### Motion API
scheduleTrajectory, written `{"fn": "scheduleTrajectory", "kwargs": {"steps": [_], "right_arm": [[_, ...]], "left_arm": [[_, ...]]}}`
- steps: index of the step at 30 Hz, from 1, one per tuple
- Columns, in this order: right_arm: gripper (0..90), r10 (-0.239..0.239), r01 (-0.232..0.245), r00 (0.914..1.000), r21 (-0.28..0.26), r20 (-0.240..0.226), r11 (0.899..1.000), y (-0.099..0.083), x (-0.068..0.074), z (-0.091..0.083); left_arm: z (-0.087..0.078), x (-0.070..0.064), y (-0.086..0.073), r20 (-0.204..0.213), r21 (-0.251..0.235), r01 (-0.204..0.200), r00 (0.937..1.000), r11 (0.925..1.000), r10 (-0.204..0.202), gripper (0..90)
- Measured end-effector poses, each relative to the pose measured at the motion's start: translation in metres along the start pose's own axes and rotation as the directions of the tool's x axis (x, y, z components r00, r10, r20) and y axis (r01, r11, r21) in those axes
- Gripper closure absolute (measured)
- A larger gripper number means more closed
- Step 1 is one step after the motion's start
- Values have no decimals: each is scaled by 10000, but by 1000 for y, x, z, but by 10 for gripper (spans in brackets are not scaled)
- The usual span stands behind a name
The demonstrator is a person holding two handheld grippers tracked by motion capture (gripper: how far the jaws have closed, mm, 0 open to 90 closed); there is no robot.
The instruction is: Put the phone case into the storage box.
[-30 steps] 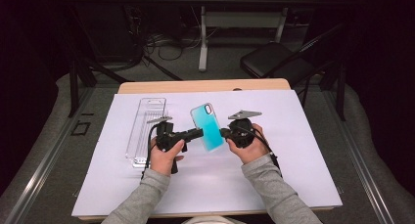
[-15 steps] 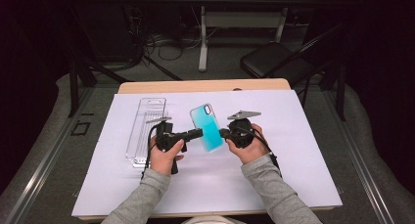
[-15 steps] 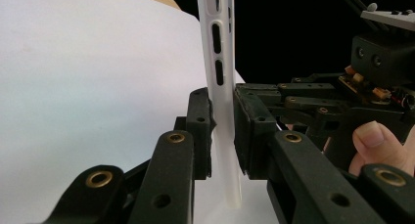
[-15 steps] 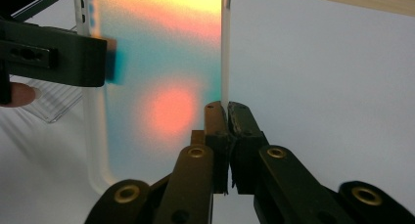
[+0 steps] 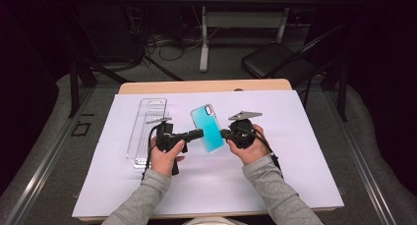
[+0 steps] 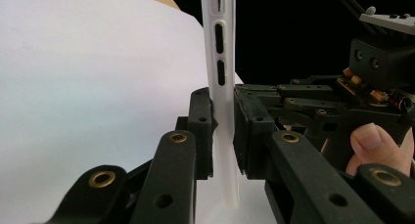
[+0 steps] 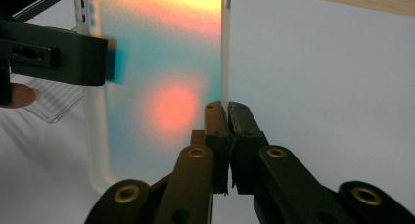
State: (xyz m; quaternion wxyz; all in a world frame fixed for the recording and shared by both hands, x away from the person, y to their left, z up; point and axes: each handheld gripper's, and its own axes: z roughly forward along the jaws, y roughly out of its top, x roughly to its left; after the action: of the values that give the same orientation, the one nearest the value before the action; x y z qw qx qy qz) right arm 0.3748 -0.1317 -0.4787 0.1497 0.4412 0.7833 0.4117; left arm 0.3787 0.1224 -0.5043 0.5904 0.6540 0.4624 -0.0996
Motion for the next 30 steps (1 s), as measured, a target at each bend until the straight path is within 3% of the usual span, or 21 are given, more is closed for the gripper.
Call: {"fn": "scheduleTrajectory", "kwargs": {"steps": [30], "right_arm": [[877,-36,36,10000,-27,-32,10000,0,0,1]], "left_arm": [[-1,2,-1,165,9,659,9977,9978,-659,812]]}}
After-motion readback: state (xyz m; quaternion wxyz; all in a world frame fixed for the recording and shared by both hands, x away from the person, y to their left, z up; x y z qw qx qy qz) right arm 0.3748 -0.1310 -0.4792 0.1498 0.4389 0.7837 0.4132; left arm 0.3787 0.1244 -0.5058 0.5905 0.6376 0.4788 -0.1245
